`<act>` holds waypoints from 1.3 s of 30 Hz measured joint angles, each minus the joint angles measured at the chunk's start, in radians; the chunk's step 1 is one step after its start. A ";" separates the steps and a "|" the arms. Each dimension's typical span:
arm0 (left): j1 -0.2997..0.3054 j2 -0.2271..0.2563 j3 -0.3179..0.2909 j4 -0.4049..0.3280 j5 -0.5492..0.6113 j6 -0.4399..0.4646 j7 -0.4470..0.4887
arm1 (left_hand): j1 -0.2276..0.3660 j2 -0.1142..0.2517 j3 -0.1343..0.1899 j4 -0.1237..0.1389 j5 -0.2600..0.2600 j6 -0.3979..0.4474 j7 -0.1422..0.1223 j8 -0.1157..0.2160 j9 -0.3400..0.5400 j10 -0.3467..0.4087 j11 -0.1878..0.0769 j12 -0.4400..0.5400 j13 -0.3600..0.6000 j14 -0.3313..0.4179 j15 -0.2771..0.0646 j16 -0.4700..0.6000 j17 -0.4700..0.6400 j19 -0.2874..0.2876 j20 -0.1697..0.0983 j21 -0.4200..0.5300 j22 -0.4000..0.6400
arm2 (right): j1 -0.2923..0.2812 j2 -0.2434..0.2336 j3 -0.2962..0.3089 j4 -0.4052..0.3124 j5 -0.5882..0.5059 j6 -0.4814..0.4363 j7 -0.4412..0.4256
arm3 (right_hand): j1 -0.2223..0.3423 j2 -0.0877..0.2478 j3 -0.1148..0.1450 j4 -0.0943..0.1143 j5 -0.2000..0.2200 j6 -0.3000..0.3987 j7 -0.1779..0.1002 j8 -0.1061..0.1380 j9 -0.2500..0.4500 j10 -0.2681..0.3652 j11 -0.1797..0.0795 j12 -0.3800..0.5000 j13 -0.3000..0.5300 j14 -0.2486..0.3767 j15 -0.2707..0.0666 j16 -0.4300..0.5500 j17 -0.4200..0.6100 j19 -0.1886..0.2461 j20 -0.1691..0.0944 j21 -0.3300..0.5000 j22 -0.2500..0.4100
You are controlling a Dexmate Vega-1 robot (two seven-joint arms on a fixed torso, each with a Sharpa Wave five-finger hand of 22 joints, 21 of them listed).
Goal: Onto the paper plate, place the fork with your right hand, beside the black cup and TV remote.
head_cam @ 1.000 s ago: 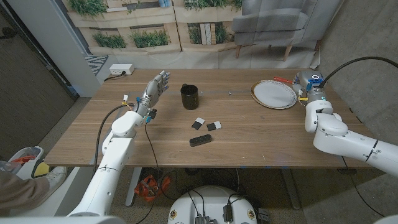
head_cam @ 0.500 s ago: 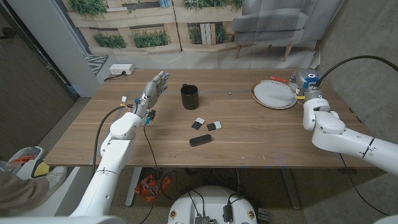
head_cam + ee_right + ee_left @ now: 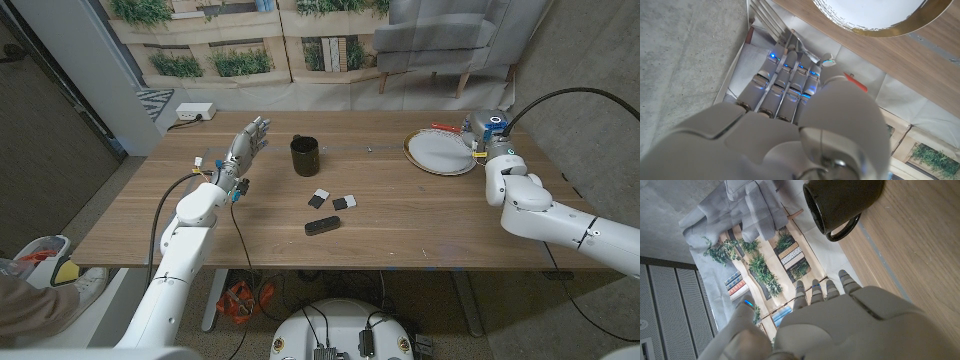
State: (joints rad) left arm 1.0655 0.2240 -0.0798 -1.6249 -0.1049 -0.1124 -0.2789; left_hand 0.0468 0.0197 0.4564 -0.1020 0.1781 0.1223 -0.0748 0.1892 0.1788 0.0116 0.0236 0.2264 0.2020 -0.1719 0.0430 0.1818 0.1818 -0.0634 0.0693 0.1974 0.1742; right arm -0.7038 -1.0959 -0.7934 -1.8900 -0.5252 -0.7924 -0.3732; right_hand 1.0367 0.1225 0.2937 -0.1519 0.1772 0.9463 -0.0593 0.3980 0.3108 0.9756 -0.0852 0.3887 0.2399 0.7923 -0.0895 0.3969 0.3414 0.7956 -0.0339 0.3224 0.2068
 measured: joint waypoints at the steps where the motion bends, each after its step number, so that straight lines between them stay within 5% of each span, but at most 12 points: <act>1: 0.001 0.000 0.000 0.000 0.000 0.000 0.000 | 0.000 0.000 0.000 0.000 0.000 0.000 0.000 0.000 0.000 0.000 0.000 0.000 0.000 0.000 0.000 0.000 0.000 0.000 0.000 0.000 0.000 | 0.000 0.000 0.000 0.000 -0.002 0.004 0.001 | 0.000 0.000 0.000 0.000 0.000 0.000 0.000 0.000 0.000 0.000 0.000 0.000 0.000 0.000 0.000 0.000 0.000 0.000 0.000 0.000 0.000; 39: 0.024 -0.007 -0.005 -0.024 0.007 0.005 0.020 | 0.000 0.000 0.000 0.000 0.000 0.000 0.000 0.000 0.000 0.000 0.000 0.000 0.000 0.000 0.000 0.000 0.000 0.000 0.000 0.000 0.000 | 0.114 0.091 -0.063 0.172 -0.064 0.123 0.023 | 0.000 0.000 0.000 0.000 0.000 0.002 0.002 0.000 0.000 0.005 -0.006 0.000 0.000 0.007 -0.004 -0.012 0.000 -0.005 -0.005 0.007 0.000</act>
State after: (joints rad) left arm 1.0896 0.2170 -0.0846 -1.6492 -0.0979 -0.1076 -0.2585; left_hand 0.0468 0.0197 0.4565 -0.1019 0.1781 0.1222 -0.0748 0.1892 0.1788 0.0116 0.0236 0.2264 0.2020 -0.1718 0.0430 0.1817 0.1818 -0.0633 0.0695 0.1974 0.1742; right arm -0.5894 -1.0045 -0.8560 -1.7181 -0.5896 -0.6697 -0.3503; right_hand 1.0369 0.1227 0.2937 -0.1520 0.1775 0.9482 -0.0574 0.3980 0.3108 0.9807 -0.0912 0.3887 0.2396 0.7994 -0.0930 0.3844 0.3412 0.7901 -0.0394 0.3292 0.2067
